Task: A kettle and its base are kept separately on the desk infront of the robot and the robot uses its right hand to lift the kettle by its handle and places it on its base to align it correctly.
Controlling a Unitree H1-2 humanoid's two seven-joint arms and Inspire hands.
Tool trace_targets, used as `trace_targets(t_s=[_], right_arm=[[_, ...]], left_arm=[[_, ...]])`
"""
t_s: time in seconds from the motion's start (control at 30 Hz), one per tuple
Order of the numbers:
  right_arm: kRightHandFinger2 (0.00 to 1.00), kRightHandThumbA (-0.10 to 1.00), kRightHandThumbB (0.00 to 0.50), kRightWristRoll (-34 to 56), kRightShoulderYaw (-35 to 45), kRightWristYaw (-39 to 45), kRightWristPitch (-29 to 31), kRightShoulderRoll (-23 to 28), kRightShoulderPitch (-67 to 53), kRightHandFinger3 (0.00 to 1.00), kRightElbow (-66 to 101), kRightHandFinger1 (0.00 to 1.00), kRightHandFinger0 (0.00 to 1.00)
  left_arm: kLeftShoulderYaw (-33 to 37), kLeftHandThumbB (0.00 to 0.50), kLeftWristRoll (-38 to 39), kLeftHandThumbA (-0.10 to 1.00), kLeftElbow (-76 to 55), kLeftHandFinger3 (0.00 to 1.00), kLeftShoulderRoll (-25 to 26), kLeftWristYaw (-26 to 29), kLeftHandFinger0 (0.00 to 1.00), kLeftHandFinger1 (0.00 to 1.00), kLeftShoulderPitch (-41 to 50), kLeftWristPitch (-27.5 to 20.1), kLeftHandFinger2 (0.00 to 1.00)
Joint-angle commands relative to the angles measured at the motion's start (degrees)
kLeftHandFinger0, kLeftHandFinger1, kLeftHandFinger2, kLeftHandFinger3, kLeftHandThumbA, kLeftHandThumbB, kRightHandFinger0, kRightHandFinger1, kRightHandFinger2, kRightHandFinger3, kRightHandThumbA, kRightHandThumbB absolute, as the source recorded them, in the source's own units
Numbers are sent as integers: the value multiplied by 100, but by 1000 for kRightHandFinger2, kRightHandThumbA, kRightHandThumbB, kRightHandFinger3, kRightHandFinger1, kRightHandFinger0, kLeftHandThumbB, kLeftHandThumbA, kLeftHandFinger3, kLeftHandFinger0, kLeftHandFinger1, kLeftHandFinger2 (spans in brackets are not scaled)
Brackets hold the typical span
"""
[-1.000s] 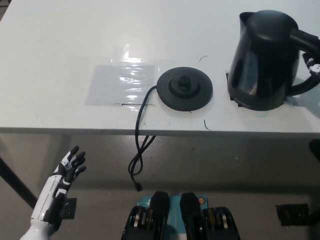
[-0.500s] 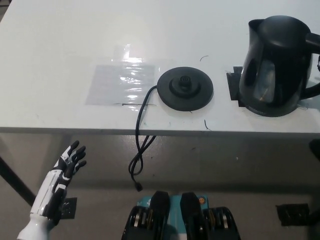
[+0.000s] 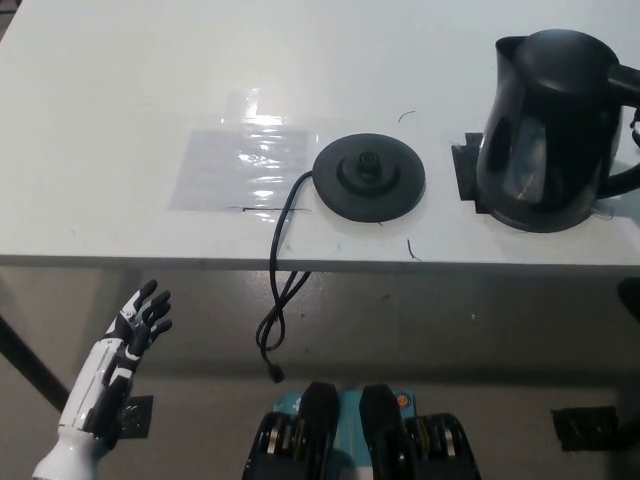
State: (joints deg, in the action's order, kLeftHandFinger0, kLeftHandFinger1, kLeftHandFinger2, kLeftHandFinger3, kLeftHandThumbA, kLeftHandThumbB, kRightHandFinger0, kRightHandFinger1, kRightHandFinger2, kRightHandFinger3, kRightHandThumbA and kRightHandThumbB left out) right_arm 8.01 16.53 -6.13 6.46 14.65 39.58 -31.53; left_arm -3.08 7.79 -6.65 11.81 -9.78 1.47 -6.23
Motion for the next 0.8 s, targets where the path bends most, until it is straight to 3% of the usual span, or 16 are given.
trace_targets(t_s=[0.0, 0.1, 0.2, 0.43, 0.6, 0.67, 0.77], right_arm=[[760, -100, 137, 451, 257, -90, 326, -69, 522, 768, 609, 325, 0], [754, -100, 129, 551, 362, -84, 241, -149, 581, 793, 741, 341, 0], [719, -100, 142, 644, 442, -89, 194, -238, 607, 758, 822, 316, 0], [683, -100, 122, 735, 521, -102, 107, -370, 679, 733, 1061, 285, 0], [719, -100, 104, 487, 314, -242, -130, -511, 794, 709, 1443, 328, 0], [730, -100, 91, 447, 248, -279, -218, -564, 875, 722, 1519, 352, 1], [767, -100, 66, 513, 148, -166, -188, -659, 1043, 835, 1411, 410, 5]], left_arm=[[10, 90, 20, 883, -101, 1000, 86, -96, 1000, 1000, -59, -183, 1000], [18, 89, 9, 885, -138, 1000, 67, -75, 1000, 1000, -48, -132, 1000], [13, 95, 50, 873, -166, 1000, 70, -93, 1000, 1000, 13, -135, 1000], [22, 101, -30, 886, -132, 1000, 85, -79, 1000, 1000, 31, -163, 1000], [18, 89, -14, 872, -133, 1000, 66, -69, 1000, 1000, 39, -133, 1000], [24, 86, -15, 868, -114, 1000, 60, -69, 1000, 1000, 17, -133, 1000], [38, 79, -28, 854, -91, 1000, 41, -66, 1000, 1000, 4, -161, 1000]])
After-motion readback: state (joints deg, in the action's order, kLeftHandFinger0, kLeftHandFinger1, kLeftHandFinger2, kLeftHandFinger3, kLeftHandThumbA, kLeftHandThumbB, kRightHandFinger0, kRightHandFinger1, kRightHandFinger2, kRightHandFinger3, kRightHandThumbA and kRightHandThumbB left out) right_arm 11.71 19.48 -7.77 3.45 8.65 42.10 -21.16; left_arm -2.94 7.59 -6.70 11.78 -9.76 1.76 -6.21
